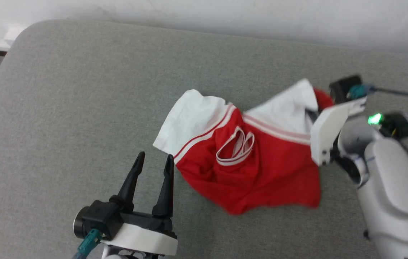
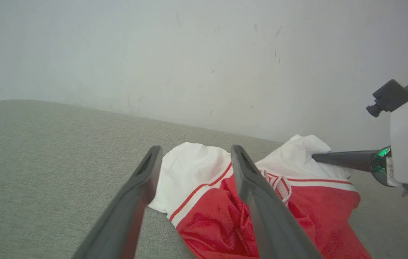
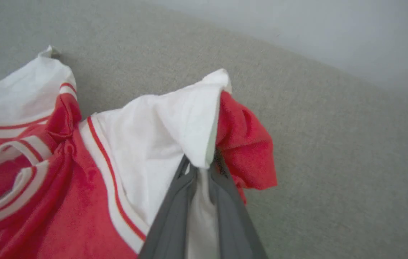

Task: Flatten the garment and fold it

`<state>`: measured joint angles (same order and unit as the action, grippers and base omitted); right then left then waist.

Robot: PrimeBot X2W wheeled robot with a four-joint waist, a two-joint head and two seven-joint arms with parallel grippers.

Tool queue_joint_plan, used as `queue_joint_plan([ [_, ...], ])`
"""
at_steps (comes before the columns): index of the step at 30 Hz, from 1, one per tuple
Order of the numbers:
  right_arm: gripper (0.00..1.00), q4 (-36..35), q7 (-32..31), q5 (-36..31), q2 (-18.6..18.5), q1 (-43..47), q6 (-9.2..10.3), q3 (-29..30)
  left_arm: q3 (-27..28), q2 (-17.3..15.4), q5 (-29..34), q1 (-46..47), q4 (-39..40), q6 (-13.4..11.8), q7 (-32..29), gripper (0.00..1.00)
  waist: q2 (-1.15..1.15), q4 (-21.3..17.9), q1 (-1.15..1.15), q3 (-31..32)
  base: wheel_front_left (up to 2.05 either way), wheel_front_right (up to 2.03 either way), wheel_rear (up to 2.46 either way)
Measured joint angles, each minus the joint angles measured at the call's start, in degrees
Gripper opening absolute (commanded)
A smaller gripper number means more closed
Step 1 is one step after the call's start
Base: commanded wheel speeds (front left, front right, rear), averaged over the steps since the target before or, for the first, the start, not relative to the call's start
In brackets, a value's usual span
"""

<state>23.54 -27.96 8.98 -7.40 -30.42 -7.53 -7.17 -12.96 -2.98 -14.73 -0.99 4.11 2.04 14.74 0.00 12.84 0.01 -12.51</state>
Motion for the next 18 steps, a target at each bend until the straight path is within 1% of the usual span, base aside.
queue_joint_plan([
  [3,0.00,-2.49,4.07,-0.20,-0.19,-4.54,-0.01,0.76,0.14,0.01,0.01,-0.01,-0.03,0.00,-0.01,1.00,0.00,-1.22,-0.01,0.87,0.00,0.00,0.00],
  [5,0.00,-4.25,6.50,-1.19,-1.13,-6.36,-0.01,0.91,0.25,0.01,0.02,-0.02,-0.04,0.00,-0.01,1.00,0.00,-1.99,-0.01,1.51,0.00,0.00,0.00],
  [7,0.00,-5.79,8.25,-2.37,-2.67,-6.37,-0.01,0.90,0.21,0.01,0.04,-0.04,-0.07,0.00,-0.01,1.00,0.00,-2.71,-0.01,2.14,0.00,0.00,0.00],
  [9,0.00,-7.34,9.36,-3.41,-4.46,-4.44,0.00,0.71,0.09,0.01,0.11,-0.10,-0.14,0.00,-0.01,1.00,0.00,-3.32,-0.01,2.71,0.00,0.00,0.00],
  [12,0.00,-9.06,9.23,-2.27,-4.94,3.31,0.00,1.21,-0.12,0.01,0.12,-0.38,-0.20,0.00,-0.01,1.00,0.00,-3.96,-0.01,3.45,0.00,0.00,0.00],
  [14,0.00,-10.37,8.45,-0.89,-5.01,10.50,0.00,-0.26,-0.16,0.01,0.12,-0.91,-0.25,0.00,-0.01,1.00,0.00,-4.17,-0.01,3.76,0.00,0.00,0.00],
  [15,0.00,-11.23,8.12,-0.07,-5.16,14.19,0.00,-1.71,-0.14,0.01,0.13,-1.20,-0.33,0.01,-0.01,1.00,0.00,-4.22,-0.01,3.81,0.00,0.00,0.00],
  [17,0.00,-13.30,7.75,1.02,-6.08,20.61,0.00,-6.94,-0.02,0.00,0.21,-1.43,-0.52,0.01,-0.01,1.00,0.00,-4.31,-0.01,3.71,0.00,0.00,0.00],
  [18,0.00,-14.12,6.90,3.13,-6.03,23.55,-0.01,-8.94,0.00,0.01,0.24,-1.43,-0.67,0.11,-0.01,1.00,0.00,-4.37,-0.01,3.64,0.00,0.00,0.00],
])
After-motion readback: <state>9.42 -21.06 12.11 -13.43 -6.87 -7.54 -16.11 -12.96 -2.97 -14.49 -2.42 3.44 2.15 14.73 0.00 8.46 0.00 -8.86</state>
